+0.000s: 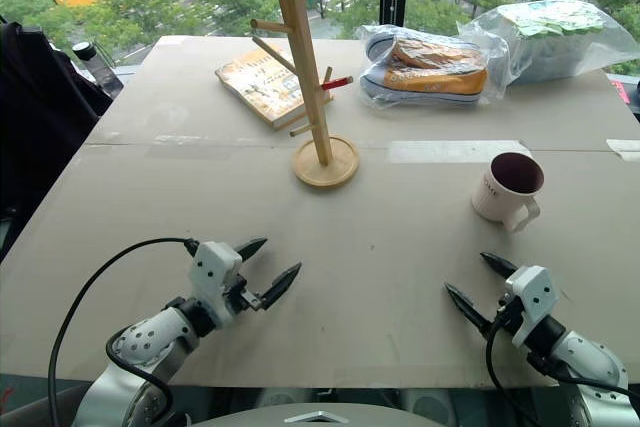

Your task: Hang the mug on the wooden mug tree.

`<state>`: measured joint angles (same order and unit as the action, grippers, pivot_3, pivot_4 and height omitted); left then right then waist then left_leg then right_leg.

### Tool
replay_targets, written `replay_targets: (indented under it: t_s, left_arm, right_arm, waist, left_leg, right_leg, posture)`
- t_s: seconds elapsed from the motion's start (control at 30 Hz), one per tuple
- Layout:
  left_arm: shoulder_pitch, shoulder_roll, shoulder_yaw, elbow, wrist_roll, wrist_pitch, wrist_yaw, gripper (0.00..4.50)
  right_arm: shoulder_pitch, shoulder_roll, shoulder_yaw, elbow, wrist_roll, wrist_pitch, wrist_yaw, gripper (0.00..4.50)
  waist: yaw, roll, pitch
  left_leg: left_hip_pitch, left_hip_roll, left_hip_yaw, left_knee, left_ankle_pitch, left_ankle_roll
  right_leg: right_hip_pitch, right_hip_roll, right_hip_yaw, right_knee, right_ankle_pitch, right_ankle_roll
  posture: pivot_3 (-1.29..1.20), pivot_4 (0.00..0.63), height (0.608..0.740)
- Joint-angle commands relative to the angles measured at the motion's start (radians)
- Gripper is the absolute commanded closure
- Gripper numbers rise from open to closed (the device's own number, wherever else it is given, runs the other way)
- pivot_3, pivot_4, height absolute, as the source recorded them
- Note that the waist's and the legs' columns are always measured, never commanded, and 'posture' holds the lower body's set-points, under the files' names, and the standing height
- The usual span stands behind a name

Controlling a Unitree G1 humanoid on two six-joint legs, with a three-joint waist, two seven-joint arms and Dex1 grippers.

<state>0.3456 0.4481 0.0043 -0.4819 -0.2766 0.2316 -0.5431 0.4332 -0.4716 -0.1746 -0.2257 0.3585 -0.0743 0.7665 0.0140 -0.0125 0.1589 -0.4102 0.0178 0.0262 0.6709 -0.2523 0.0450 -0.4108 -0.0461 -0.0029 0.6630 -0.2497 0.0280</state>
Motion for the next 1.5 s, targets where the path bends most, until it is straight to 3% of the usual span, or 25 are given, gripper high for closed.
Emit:
replay_targets:
  t_s: [0.03, 0.4, 0.63, 0.97, 1.17, 1.27, 1.3, 1.33, 1.5]
  left_arm:
    - [-0.014, 0.009, 0.018, -0.032, -0.010, -0.018, -0.013, 0.00]
    - [-0.052, 0.013, 0.016, -0.029, -0.037, -0.001, -0.039, 0.00]
    - [-0.102, 0.026, 0.014, -0.045, -0.062, 0.030, -0.060, 0.00]
    - [-0.314, 0.207, -0.026, -0.084, -0.159, 0.130, -0.286, 0.00]
    - [-0.488, 0.261, -0.020, -0.115, -0.248, 0.239, -0.334, 0.00]
    - [-0.516, 0.263, -0.023, -0.118, -0.251, 0.256, -0.331, 0.00]
    - [-0.518, 0.264, -0.024, -0.120, -0.249, 0.257, -0.331, 0.00]
    - [-0.518, 0.264, -0.024, -0.121, -0.248, 0.258, -0.330, 0.00]
    - [-0.519, 0.257, -0.023, -0.130, -0.243, 0.262, -0.319, 0.00]
  right_arm:
    - [0.005, 0.001, -0.027, -0.023, 0.013, -0.009, -0.011, 0.06]
    - [0.020, 0.038, -0.033, -0.043, 0.018, -0.008, -0.067, 0.06]
    - [-0.013, 0.103, -0.095, -0.062, 0.030, 0.050, -0.220, 0.06]
    - [-0.172, 0.225, -0.144, -0.100, -0.027, 0.177, -0.544, 0.06]
    - [-0.240, 0.250, -0.156, -0.062, -0.057, 0.181, -0.618, 0.06]
    - [-0.245, 0.247, -0.150, -0.046, -0.067, 0.192, -0.623, 0.69]
    - [-0.246, 0.247, -0.149, -0.042, -0.064, 0.196, -0.622, 1.30]
    - [-0.247, 0.246, -0.146, -0.039, -0.063, 0.202, -0.619, 1.54]
    - [-0.264, 0.244, -0.140, -0.015, -0.068, 0.206, -0.618, 3.96]
  waist:
    - [0.000, 0.000, 0.000]
    - [0.000, 0.000, -0.001]
    - [0.000, 0.000, -0.001]
    - [-0.001, 0.002, -0.002]
    - [0.000, 0.003, -0.002]
    - [-0.004, 0.003, -0.002]
    - [-0.006, 0.003, -0.002]
    - [-0.008, 0.003, -0.002]
    - [-0.008, 0.003, -0.002]
  left_leg:
    - [0.000, 0.000, 0.000, 0.000, 0.000, 0.000]
    - [0.000, 0.000, 0.000, 0.000, 0.000, 0.000]
    - [0.000, 0.000, 0.000, 0.000, 0.000, 0.000]
    - [0.001, 0.000, 0.001, 0.000, 0.000, 0.000]
    - [0.000, 0.000, 0.001, 0.000, 0.000, 0.000]
    - [0.000, 0.000, 0.001, 0.000, 0.000, 0.000]
    - [0.000, 0.001, 0.001, 0.000, 0.000, 0.000]
    - [0.000, 0.001, 0.002, 0.000, 0.000, 0.000]
    - [0.001, 0.003, 0.002, 0.000, 0.000, 0.000]
  right_leg:
    - [0.000, 0.000, 0.000, 0.000, 0.000, 0.000]
    - [0.000, 0.000, 0.000, 0.000, 0.000, 0.000]
    - [0.000, 0.000, 0.000, 0.000, 0.000, 0.000]
    - [0.000, 0.005, 0.002, 0.002, 0.000, 0.000]
    - [0.000, 0.007, 0.003, 0.001, 0.002, 0.003]
    - [0.000, 0.008, 0.003, 0.001, 0.002, 0.003]
    - [0.000, 0.008, 0.004, 0.001, 0.002, 0.003]
    - [0.000, 0.009, 0.004, 0.001, 0.002, 0.003]
    - [0.000, 0.010, 0.004, 0.001, 0.002, 0.003]
  posture:
    - [0.00, 0.150, 0.740]
    - [0.00, 0.150, 0.740]
    - [0.00, 0.150, 0.740]
    - [0.00, 0.150, 0.740]
    - [0.00, 0.150, 0.740]
    - [0.00, 0.150, 0.740]
    - [0.00, 0.150, 0.740]
    - [0.00, 0.150, 0.740]
    - [0.00, 0.150, 0.740]
